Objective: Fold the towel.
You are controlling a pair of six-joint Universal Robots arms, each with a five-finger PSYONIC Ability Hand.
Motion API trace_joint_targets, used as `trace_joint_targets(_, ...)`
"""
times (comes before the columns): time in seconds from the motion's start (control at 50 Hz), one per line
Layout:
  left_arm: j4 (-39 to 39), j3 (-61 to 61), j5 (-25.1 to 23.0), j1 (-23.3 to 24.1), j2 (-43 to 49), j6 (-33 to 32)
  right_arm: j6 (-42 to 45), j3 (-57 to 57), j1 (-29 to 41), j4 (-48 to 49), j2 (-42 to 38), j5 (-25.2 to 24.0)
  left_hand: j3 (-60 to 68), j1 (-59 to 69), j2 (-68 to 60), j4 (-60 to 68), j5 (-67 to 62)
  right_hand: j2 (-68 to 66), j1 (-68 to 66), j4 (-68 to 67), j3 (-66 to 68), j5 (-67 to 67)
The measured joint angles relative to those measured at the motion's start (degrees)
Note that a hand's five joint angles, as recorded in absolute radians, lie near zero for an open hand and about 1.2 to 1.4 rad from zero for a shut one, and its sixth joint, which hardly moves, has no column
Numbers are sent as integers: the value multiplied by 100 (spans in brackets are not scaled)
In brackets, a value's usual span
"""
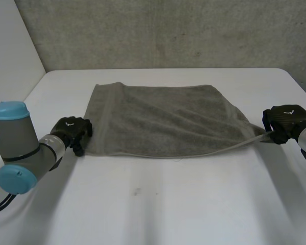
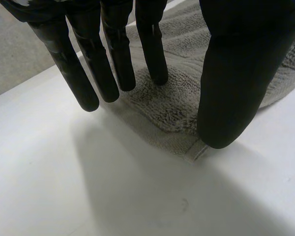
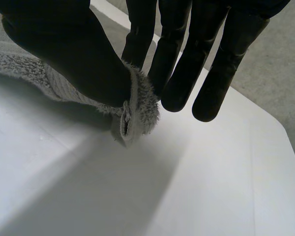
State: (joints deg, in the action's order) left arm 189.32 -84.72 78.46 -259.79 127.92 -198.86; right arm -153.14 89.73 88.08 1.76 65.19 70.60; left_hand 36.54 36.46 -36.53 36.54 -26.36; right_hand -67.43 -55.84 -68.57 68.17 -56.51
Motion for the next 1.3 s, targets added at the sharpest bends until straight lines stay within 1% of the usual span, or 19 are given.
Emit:
trace_joint_targets(0.18,-27,86,-31,5,108,73,2,16,24,-7,-36,-2,20,27,-28,27,-25,0,0,0,0,0)
trace_joint_targets(0.22,-30,102,-30,5,128,73,3,20,25,-7,-37,-2,190,202,-194,176,-177,0,0,0,0,0)
trace_joint_targets(0.26,-31,125,-30,5,148,72,3,22,29,-8,-43,-2,775,803,-776,744,-746,0,0,0,0,-1)
trace_joint_targets(0.34,-23,192,-31,5,185,72,3,24,36,-8,-63,-2,1584,1567,-1590,1523,-1513,0,0,0,0,-1)
trace_joint_targets(0.36,-19,223,-31,5,201,73,3,25,39,-8,-72,-2,1912,1981,-1922,1919,-1921,0,0,0,0,-1)
trace_joint_targets(0.38,-19,223,-31,5,201,73,3,25,39,-8,-72,-2,1912,1981,-1922,1919,-1921,0,0,0,0,-1)
trace_joint_targets(0.46,-3,336,-32,8,259,75,4,28,42,-9,-91,5,2893,2781,-2925,2894,-2857,0,0,0,0,-2)
trace_joint_targets(0.66,30,290,73,82,93,78,9,35,41,-28,-29,11,3257,2968,-3285,3287,-3180,0,0,0,0,-2)
trace_joint_targets(0.8,-71,-160,217,104,-682,30,250,70,41,-287,287,-18,3269,2994,-3294,3315,-3197,0,0,0,0,-2)
trace_joint_targets(0.86,-362,-475,314,79,-1199,-54,664,96,44,-678,522,-23,3269,2998,-3295,3316,-3197,0,0,0,0,-2)
trace_joint_targets(0.88,-362,-475,314,79,-1199,-54,664,96,44,-678,522,-23,3269,2998,-3295,3316,-3197,0,0,0,0,-2)
trace_joint_targets(0.9,-720,-715,407,45,-1613,-171,1098,115,35,-1083,683,-18,3269,3001,-3295,3316,-3197,0,0,0,0,-2)
trace_joint_targets(0.94,-1043,-896,488,10,-1918,-286,1444,130,24,-1395,775,-4,3269,3002,-3295,3317,-3197,0,0,0,0,-2)
trace_joint_targets(0.96,-1263,-1010,545,-19,-2107,-369,1768,147,13,-1692,846,13,3269,3002,-3296,3317,-3197,0,0,0,0,-2)
trace_joint_targets(1.02,-1483,-1122,604,-53,-2287,-457,2034,162,2,-1936,897,35,3269,3002,-3296,3317,-3197,0,0,0,0,-2)
trace_joint_targets(1.04,-1873,-1316,717,-121,-2595,-621,2428,191,-11,-2313,974,62,3269,3002,-3296,3318,-3197,0,0,0,0,-2)
trace_joint_targets(1.08,-2307,-1535,846,-207,-2931,-814,2860,260,-27,-2761,1092,94,3269,3002,-3296,3318,-3197,0,0,0,0,-2)
trace_joint_targets(1.2,-2964,-1911,996,-329,-3417,-1146,3379,548,-36,-3341,1445,117,3269,3003,-3296,3318,-3197,0,0,0,0,-2)
trace_joint_targets(1.3,-3162,-2044,1002,-323,-3481,-1288,3590,700,-8,-3464,1610,131,3274,3004,-3296,3318,-3197,0,0,0,0,-2)
